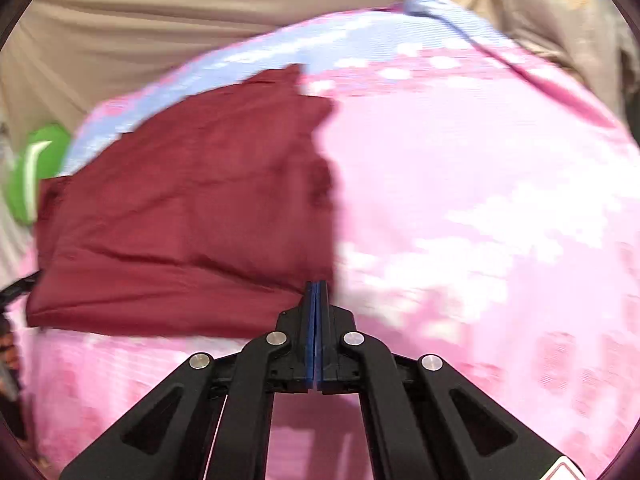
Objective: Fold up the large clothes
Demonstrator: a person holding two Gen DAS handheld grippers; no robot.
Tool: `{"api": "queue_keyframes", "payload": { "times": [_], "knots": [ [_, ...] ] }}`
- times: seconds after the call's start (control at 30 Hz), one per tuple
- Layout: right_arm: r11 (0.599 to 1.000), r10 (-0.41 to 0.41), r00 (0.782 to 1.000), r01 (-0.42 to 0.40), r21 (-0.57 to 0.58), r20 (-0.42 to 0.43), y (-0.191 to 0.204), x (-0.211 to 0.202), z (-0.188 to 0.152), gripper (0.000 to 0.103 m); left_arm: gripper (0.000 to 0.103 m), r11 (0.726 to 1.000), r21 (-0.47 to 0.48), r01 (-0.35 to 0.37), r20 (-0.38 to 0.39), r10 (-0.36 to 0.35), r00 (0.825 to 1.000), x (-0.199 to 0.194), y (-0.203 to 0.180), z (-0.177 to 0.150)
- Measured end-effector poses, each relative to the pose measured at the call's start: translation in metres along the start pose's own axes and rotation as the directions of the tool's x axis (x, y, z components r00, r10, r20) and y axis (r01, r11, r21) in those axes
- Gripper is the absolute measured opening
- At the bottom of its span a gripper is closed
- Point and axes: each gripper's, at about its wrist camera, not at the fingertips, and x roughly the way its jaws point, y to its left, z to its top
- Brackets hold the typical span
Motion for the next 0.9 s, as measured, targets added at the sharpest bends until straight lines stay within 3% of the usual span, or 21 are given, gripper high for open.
{"api": "queue_keyframes", "payload": {
  "times": [0.03, 0.13, 0.23, 0.3, 0.43, 0.53, 0.6, 0.67, 0.9],
  "knots": [
    [0.999, -0.044, 0.999, 0.044, 0.006, 0.004, 0.0, -0.004, 0.005, 0.007, 0.042, 1.0, -0.018, 0.011, 0.015, -0.011, 1.0, -0.006, 0.001, 0.005],
    [0.998, 0.051, 0.996, -0.052, 0.018, 0.071, 0.004, -0.019, 0.035, 0.007, 0.046, 0.997, -0.009, 0.082, 0.095, -0.08, 0.992, -0.023, -0.008, 0.037],
    [0.994, 0.101, 0.982, -0.093, -0.056, 0.161, 0.037, -0.023, 0.078, 0.007, 0.05, 0.999, 0.006, 0.044, 0.166, -0.045, 0.985, -0.021, -0.021, 0.077],
    [0.987, 0.138, 0.973, -0.121, -0.105, 0.182, 0.064, -0.008, 0.118, 0.007, 0.054, 0.999, -0.013, 0.047, 0.172, -0.044, 0.984, -0.007, -0.026, 0.103],
    [0.982, 0.158, 0.978, -0.142, -0.122, 0.135, 0.084, 0.041, 0.153, 0.007, 0.056, 0.998, -0.031, 0.053, 0.126, -0.049, 0.991, 0.043, -0.029, 0.138],
    [0.991, 0.1, 0.991, -0.092, -0.093, 0.087, 0.081, 0.096, 0.164, 0.006, 0.056, 0.997, -0.066, 0.032, 0.046, -0.029, 0.999, 0.094, -0.023, 0.145],
    [0.997, 0.073, 0.996, -0.072, -0.031, 0.05, 0.066, 0.122, 0.165, 0.0, 0.056, 0.997, -0.073, 0.027, 0.021, -0.025, 0.999, 0.115, -0.018, 0.143],
    [0.99, 0.133, 0.991, -0.134, 0.047, 0.028, 0.045, 0.132, 0.161, 0.0, 0.057, 0.996, -0.086, 0.038, 0.04, -0.035, 0.999, 0.122, -0.014, 0.138],
    [0.985, 0.142, 0.989, -0.145, 0.096, 0.04, 0.03, 0.133, 0.151, 0.0, 0.063, 0.997, -0.067, 0.038, 0.052, -0.035, 0.998, 0.133, -0.019, 0.14]
  ]
}}
